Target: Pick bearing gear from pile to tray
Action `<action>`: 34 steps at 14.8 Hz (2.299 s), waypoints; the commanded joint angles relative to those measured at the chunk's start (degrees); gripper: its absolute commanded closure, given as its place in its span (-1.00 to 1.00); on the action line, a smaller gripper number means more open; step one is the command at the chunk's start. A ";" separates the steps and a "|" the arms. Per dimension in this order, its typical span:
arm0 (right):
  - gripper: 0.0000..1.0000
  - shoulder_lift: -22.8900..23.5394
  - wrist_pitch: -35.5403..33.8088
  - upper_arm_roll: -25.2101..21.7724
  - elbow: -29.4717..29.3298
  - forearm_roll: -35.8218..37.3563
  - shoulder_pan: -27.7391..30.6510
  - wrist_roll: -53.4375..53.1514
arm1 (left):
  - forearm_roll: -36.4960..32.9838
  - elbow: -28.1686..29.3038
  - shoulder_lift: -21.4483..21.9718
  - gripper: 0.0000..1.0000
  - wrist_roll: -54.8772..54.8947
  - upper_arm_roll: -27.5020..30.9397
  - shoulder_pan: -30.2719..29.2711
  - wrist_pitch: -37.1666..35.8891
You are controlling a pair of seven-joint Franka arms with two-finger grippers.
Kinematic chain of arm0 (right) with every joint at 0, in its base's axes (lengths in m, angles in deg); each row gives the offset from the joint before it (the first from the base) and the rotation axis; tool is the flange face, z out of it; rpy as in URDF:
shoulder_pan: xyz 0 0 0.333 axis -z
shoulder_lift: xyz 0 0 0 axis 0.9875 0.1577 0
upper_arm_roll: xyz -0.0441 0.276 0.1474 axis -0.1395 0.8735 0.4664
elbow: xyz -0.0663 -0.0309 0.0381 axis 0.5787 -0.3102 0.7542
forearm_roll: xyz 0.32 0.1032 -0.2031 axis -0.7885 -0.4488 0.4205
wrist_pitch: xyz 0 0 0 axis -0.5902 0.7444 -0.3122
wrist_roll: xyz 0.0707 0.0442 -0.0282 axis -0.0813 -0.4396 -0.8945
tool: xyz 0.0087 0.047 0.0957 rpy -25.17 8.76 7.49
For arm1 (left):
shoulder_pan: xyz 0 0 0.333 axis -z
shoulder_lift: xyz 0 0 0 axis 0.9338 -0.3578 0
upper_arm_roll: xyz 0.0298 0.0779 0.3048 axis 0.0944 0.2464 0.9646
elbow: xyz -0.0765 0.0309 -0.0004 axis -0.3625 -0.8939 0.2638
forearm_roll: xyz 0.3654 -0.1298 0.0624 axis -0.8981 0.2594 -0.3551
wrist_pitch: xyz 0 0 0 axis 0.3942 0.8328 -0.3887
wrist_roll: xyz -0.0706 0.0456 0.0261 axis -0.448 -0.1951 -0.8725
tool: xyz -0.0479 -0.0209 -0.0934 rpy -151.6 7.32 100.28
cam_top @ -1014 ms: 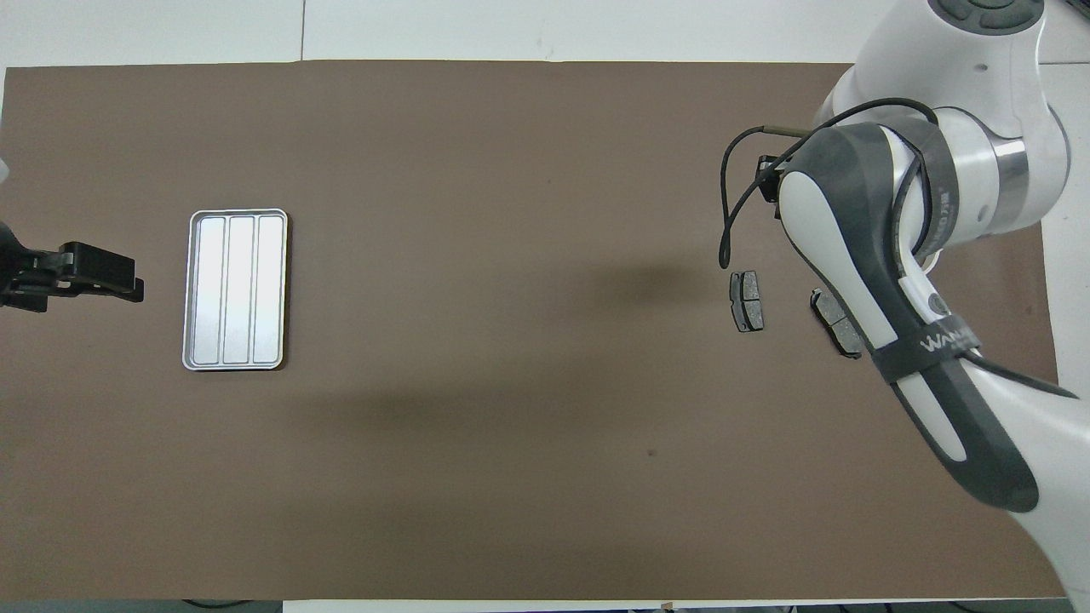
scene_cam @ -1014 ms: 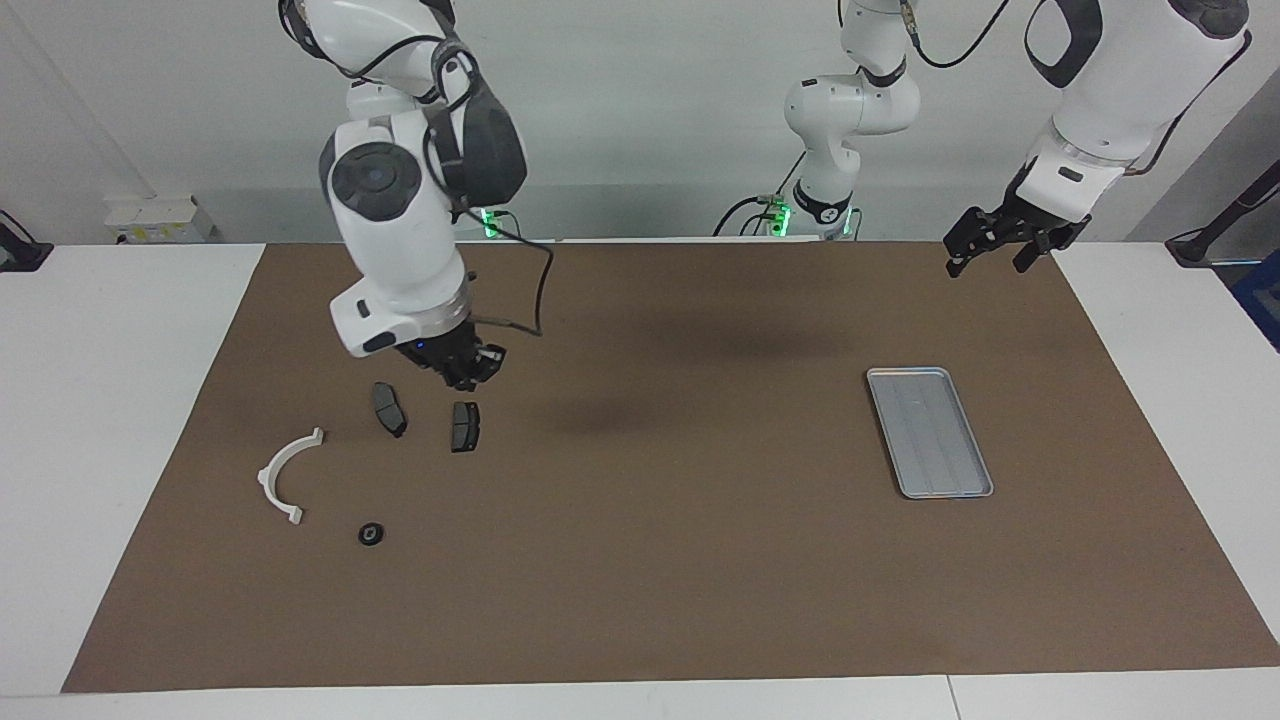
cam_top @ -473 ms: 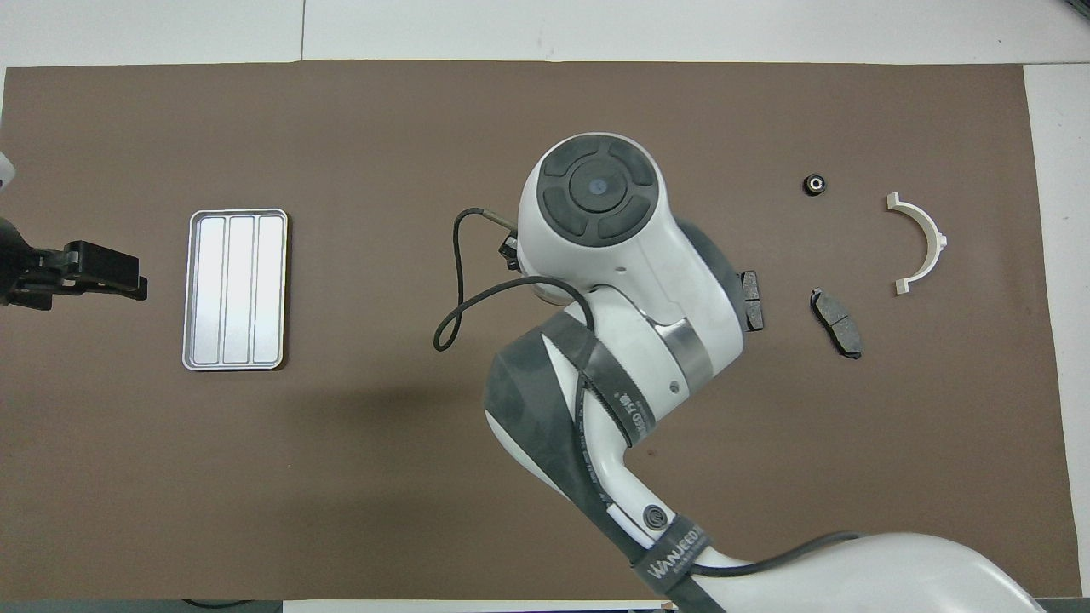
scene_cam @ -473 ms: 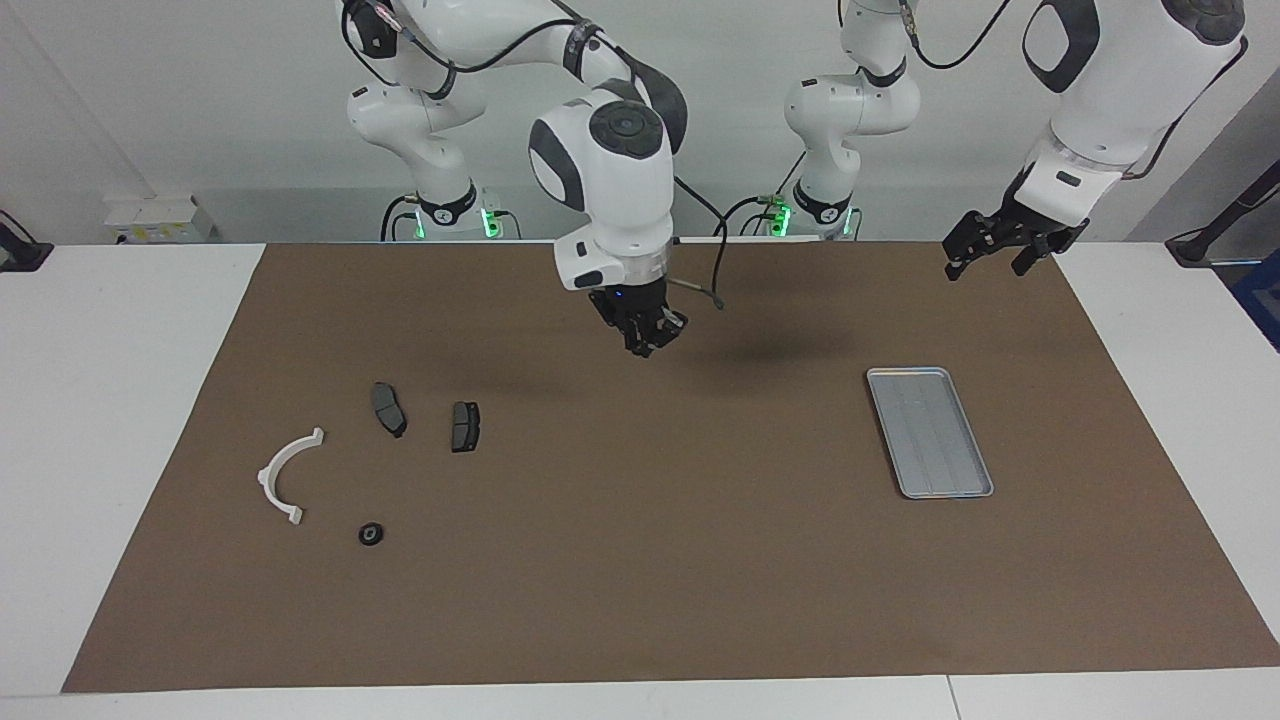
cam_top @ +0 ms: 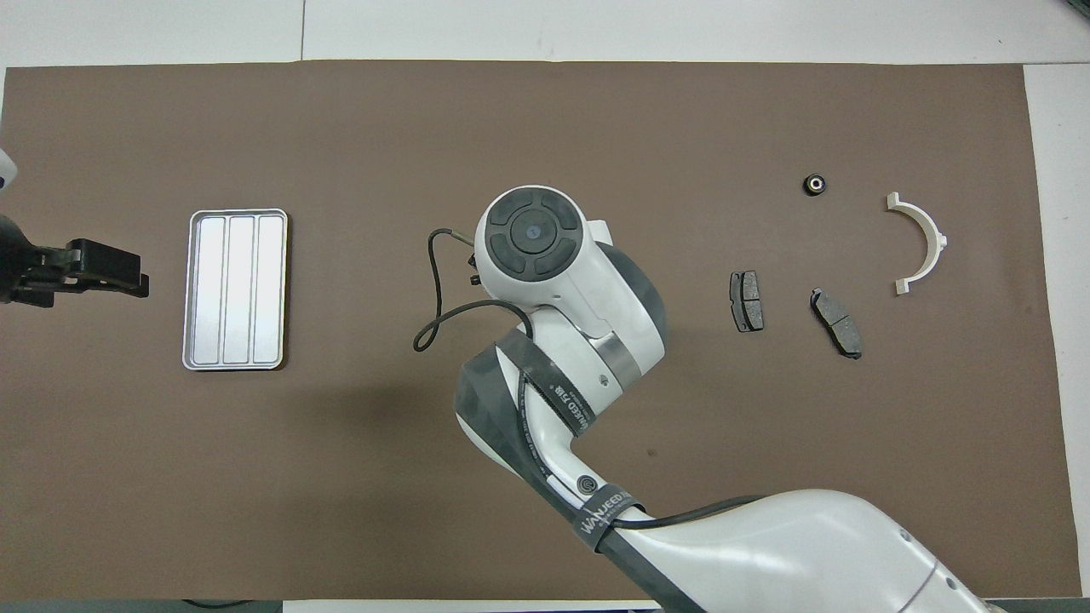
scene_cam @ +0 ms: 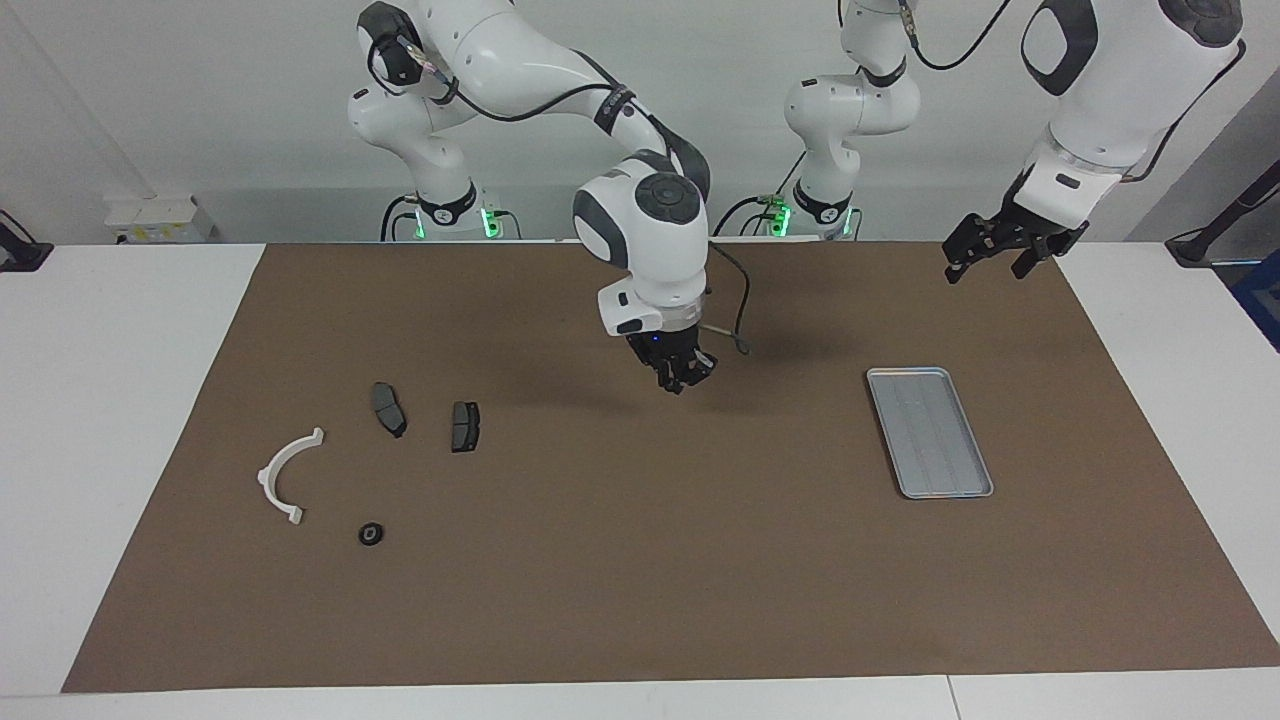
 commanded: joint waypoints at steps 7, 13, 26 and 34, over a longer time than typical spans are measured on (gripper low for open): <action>1.00 7.60 5.42 -0.25 -1.64 5.03 0.44 -2.89 | 0.11 9.07 4.88 -1.00 -8.52 -0.17 0.79 4.49; 1.00 7.52 14.04 -0.34 2.58 5.21 0.44 -3.07 | 0.11 11.20 6.12 -1.00 -8.44 -0.17 2.20 4.76; -1.00 0.59 -11.25 0.63 -9.28 0.74 11.84 14.27 | 0.11 14.71 7.62 -1.00 -10.71 -0.35 3.34 9.15; -1.00 -0.75 -10.84 0.63 -4.10 -0.51 31.98 46.93 | -1.74 11.11 -8.89 -1.00 -33.83 -0.43 21.27 23.28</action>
